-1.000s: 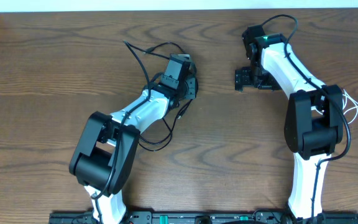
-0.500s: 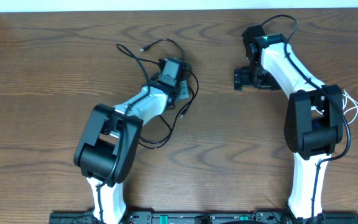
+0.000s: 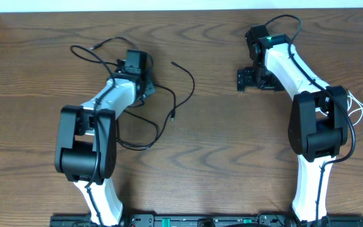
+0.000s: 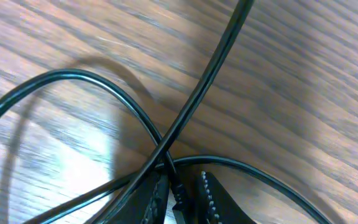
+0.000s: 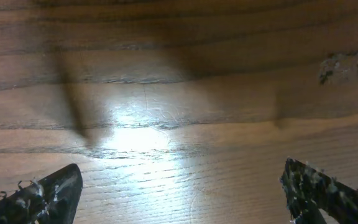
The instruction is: Untangle cables
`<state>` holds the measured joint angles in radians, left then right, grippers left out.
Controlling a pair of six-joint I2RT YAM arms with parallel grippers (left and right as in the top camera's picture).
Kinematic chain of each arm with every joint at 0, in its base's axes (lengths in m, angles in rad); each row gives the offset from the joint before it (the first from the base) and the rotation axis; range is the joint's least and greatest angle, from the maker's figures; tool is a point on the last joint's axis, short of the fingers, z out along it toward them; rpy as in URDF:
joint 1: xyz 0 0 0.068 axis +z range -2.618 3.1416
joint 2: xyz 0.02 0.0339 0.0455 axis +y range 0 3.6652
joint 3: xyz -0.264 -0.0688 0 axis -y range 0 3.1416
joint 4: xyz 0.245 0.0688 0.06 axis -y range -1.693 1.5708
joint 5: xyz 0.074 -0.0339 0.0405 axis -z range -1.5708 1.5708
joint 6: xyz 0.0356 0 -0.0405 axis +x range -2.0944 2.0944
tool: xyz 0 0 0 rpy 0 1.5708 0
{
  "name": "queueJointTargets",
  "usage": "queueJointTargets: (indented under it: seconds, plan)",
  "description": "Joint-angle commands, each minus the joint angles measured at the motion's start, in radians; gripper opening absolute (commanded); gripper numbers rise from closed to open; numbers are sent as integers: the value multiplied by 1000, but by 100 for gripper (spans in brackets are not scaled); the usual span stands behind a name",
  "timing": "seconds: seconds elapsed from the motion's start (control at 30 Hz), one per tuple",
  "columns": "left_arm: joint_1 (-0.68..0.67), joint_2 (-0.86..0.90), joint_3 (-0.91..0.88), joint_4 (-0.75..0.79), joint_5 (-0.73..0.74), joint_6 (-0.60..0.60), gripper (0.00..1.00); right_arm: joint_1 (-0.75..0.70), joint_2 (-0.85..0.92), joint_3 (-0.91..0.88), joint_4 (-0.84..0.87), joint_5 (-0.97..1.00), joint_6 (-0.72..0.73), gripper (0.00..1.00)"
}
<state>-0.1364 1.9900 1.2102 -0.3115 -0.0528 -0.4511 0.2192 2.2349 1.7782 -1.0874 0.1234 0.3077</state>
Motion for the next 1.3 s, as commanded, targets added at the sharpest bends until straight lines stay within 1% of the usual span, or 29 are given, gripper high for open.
queueJointTargets:
  seconds: [0.0,0.13,0.17,0.27,0.4,0.43,0.53,0.63,0.77,0.9,1.0,1.07,1.2,1.27]
  plan:
    - [32,27,-42,-36,81,58,21,5,8,6,3,-8,18,99]
    - [60,-80,-41,-41,158,58,22,5,8,6,3,-28,18,99]
    - [68,-149,-41,-52,182,57,22,5,8,6,3,-29,18,99]
    - [68,-270,-41,-102,184,57,22,5,8,6,3,-29,18,99]
    - [68,-418,-41,-209,183,58,22,5,8,6,3,-29,18,99]
    - [68,-478,-41,-272,180,58,22,5,8,6,4,-29,18,99]
    - [68,-542,-41,-385,180,58,22,5,8,6,5,-29,18,99]
    - [68,-566,-41,-491,180,58,22,5,8,6,5,-29,18,99]
    - [68,-565,-53,-582,180,53,22,6,8,6,6,-29,18,99]
    - [68,-565,-91,-625,181,27,22,10,8,6,6,-29,18,99]
    - [68,-565,-124,-651,204,27,26,16,8,6,6,-29,18,99]
    - [68,-565,-146,-669,205,27,26,19,8,6,6,-29,18,99]
    - [68,-565,-179,-694,257,27,26,24,8,6,6,-29,18,99]
    - [68,-565,-186,-703,264,27,24,29,8,6,7,-29,18,99]
